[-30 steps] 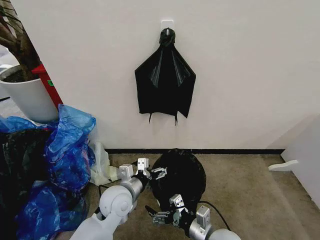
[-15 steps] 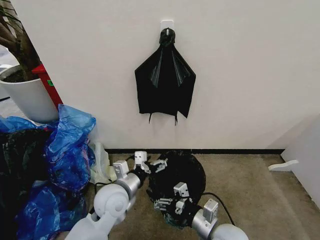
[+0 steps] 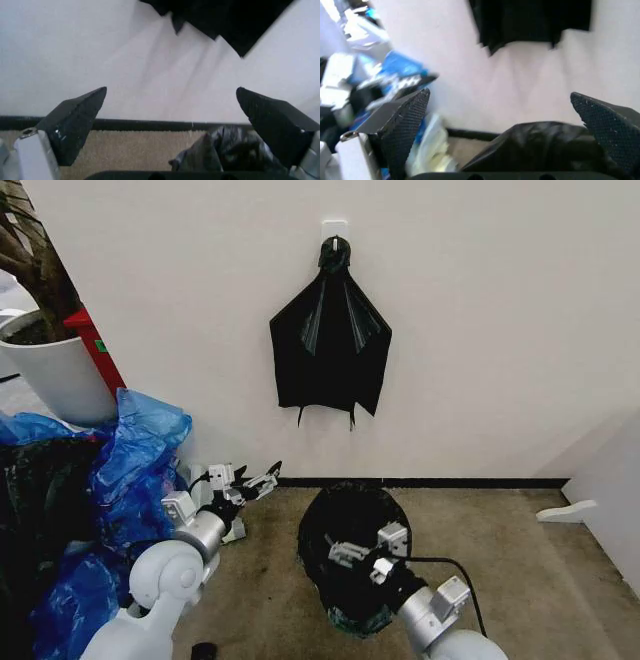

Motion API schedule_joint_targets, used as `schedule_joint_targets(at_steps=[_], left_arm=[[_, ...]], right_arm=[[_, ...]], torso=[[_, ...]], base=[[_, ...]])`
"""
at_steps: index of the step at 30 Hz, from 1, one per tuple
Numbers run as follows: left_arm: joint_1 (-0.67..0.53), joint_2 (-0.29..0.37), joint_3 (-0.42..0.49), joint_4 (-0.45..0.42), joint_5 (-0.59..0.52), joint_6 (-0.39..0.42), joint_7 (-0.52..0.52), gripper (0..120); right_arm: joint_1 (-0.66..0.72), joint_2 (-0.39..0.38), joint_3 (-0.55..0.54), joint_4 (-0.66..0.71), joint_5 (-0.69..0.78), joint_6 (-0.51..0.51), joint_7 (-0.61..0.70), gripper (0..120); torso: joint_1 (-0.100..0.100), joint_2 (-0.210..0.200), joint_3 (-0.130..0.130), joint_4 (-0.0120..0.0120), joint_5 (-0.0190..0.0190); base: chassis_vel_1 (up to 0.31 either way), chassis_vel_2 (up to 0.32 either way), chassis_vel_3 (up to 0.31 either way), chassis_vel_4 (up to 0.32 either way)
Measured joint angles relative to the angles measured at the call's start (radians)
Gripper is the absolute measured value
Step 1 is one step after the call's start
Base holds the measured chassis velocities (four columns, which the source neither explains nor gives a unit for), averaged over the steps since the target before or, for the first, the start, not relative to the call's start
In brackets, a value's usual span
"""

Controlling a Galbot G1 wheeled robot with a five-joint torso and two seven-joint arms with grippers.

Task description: Place the garbage bag over the trash bin.

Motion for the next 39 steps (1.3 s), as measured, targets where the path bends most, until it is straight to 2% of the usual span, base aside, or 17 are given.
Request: schedule_joint_targets(at_steps=[3, 6, 8, 10, 12, 13, 14, 17, 19, 21, 25, 30, 39], left_arm=[[0.004, 0.008, 0.024, 0.017, 0.095, -0.051, 0.08, 100], [-0.001, 0.014, 0.055, 0.01, 0.129, -0.059, 0.103, 100], [0.003, 0.011, 0.071, -0.015, 0.139, -0.057, 0.099, 100], [0.016, 0.004, 0.073, -0.042, 0.145, -0.072, 0.072, 100], [0.032, 0.001, 0.068, -0.064, 0.161, -0.119, 0.044, 100], [0.032, 0.001, 0.068, -0.064, 0.161, -0.119, 0.044, 100], [0.04, 0.0, 0.061, -0.071, 0.184, -0.159, 0.034, 100], [0.094, -0.009, 0.002, -0.098, 0.268, -0.306, 0.029, 100], [0.155, -0.022, -0.058, -0.133, 0.3, -0.365, 0.029, 100], [0.178, -0.027, -0.079, -0.144, 0.307, -0.379, 0.028, 100], [0.342, -0.07, -0.175, -0.198, 0.351, -0.455, 0.016, 100], [0.43, -0.103, -0.185, -0.205, 0.396, -0.481, 0.017, 100], [0.498, -0.126, -0.101, -0.242, 0.469, -0.467, -0.013, 100]], right_arm=[[-0.002, 0.005, 0.032, -0.013, 0.016, 0.021, 0.033, 100], [-0.016, -0.002, 0.055, -0.017, 0.051, 0.035, 0.053, 100], [-0.031, -0.007, 0.06, -0.007, 0.071, 0.045, 0.06, 100], [-0.04, -0.005, 0.063, 0.012, 0.075, 0.056, 0.057, 100], [-0.058, 0.004, 0.087, 0.034, 0.069, 0.08, 0.035, 100], [-0.058, 0.004, 0.087, 0.034, 0.069, 0.08, 0.035, 100], [-0.074, 0.01, 0.109, 0.043, 0.055, 0.106, 0.019, 100], [-0.132, 0.023, 0.181, 0.051, -0.004, 0.207, -0.004, 100], [-0.168, 0.032, 0.216, 0.051, -0.043, 0.259, -0.004, 100], [-0.183, 0.04, 0.226, 0.052, -0.057, 0.276, -0.003, 100], [-0.258, 0.115, 0.255, 0.052, -0.125, 0.335, 0.011, 100], [-0.31, 0.145, 0.283, 0.044, -0.133, 0.366, 0.016, 100], [-0.393, 0.155, 0.346, 0.023, -0.078, 0.443, 0.006, 100]], torso=[[0.0, 0.0, 0.0, 0.0, -0.0001], [0.0, 0.0, 0.0, -0.0003, 0.0], [0.0, 0.0, 0.0, -0.0008, 0.0], [0.0, 0.0, 0.0, -0.0003, 0.0], [0.0, 0.0, 0.0, 0.0004, 0.0002], [0.0, 0.0, 0.0, 0.0004, 0.0002], [0.0, 0.0, 0.0, 0.0, 0.0001], [0.0, 0.0, 0.0, -0.0004, 0.0], [0.0, 0.0, 0.0, -0.0003, 0.0], [0.0, 0.0, 0.0, -0.0001, 0.0], [0.0, 0.0, 0.0, 0.0001, 0.0001], [0.0, 0.0, 0.0, 0.0001, 0.0], [0.0, 0.0, 0.0, -0.0003, 0.0002]], base=[[0.0, 0.0, 0.0, 0.0], [0.0, 0.0, 0.0, 0.0], [0.0, 0.0, 0.0, 0.0], [0.0, 0.0, 0.0, 0.0], [0.0, 0.0, 0.0, 0.0], [0.0, 0.0, 0.0, 0.0], [0.0, 0.0, 0.0, 0.0], [0.0, 0.0, 0.0, 0.0], [0.0, 0.0, 0.0, 0.0], [0.0, 0.0, 0.0, 0.0], [0.0, 0.0, 0.0, 0.0], [0.0, 0.0, 0.0, 0.0], [0.0, 0.0, 0.0, 0.0]])
